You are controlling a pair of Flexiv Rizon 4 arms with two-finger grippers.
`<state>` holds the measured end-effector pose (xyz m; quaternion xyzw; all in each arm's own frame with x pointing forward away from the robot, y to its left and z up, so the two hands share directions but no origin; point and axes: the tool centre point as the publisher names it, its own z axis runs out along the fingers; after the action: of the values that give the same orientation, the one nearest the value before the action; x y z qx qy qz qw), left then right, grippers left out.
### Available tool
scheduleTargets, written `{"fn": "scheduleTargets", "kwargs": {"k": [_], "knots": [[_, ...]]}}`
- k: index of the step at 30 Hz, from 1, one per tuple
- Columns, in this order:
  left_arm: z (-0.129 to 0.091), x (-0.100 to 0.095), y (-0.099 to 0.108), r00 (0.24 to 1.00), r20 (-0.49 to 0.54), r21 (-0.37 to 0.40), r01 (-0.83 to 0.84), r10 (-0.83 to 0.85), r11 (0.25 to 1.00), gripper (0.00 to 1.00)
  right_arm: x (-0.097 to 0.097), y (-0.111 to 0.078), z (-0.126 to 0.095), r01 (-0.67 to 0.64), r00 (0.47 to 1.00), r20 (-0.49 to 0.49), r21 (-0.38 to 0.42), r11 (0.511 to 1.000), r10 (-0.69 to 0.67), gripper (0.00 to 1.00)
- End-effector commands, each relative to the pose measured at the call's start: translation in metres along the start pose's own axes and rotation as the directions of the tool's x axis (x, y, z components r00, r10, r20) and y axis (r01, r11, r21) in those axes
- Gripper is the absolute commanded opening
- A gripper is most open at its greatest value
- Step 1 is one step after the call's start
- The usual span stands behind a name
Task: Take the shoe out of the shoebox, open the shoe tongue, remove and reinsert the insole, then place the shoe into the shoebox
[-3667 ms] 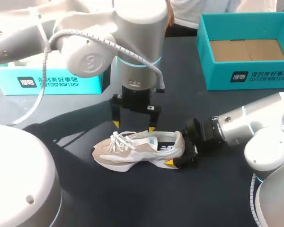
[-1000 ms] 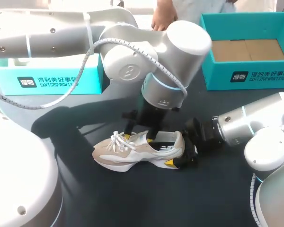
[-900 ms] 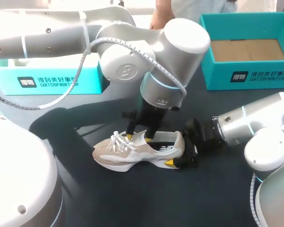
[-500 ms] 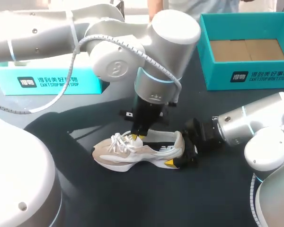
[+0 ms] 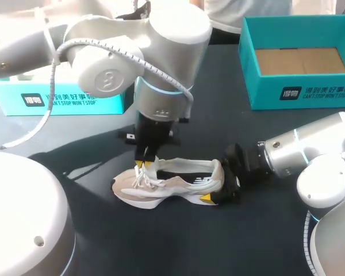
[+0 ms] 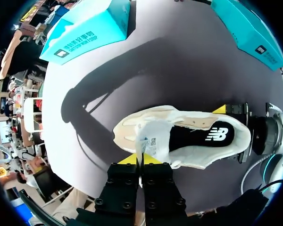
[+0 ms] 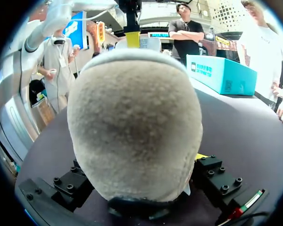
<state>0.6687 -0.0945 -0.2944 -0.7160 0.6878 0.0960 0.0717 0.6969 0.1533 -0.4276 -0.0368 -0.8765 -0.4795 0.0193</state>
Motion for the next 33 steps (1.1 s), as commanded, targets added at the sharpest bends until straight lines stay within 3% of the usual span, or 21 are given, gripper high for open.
{"fn": "scheduleTargets", "kwargs": {"k": [1,9,17,24,25,32,33], "knots": [[0.013,-0.027,-0.006,0.996,-0.081,-0.023,0.039,-0.040,0.999,0.00,-0.005,-0.003,0.006,-0.001,1.000,0.001,0.007,1.000,0.001,0.00],[0.034,-0.045,-0.012,0.994,-0.050,-0.058,0.092,-0.095,0.994,0.00,-0.005,-0.003,0.006,-0.001,1.000,0.001,0.007,1.000,0.001,0.00],[0.071,-0.039,-0.010,0.996,-0.017,-0.106,0.090,-0.092,0.990,0.00,-0.005,-0.003,0.006,-0.001,1.000,0.001,0.007,1.000,0.001,0.00],[0.086,-0.039,-0.012,0.993,0.011,-0.157,0.115,-0.115,0.981,0.02,-0.005,-0.003,0.006,-0.001,1.000,0.001,0.007,1.000,0.001,0.00],[0.089,-0.039,-0.012,0.992,0.019,-0.165,0.124,-0.123,0.979,0.24,-0.005,-0.003,0.006,-0.001,1.000,0.001,0.007,1.000,0.001,0.00],[0.087,-0.050,-0.010,0.988,0.009,-0.185,0.154,-0.155,0.971,0.50,-0.005,-0.003,0.006,-0.001,1.000,0.001,0.007,1.000,0.001,0.00],[0.085,-0.053,-0.010,0.988,0.008,-0.185,0.156,-0.157,0.970,0.68,-0.005,-0.003,0.006,-0.001,1.000,0.001,0.007,1.000,0.001,0.00]]}}
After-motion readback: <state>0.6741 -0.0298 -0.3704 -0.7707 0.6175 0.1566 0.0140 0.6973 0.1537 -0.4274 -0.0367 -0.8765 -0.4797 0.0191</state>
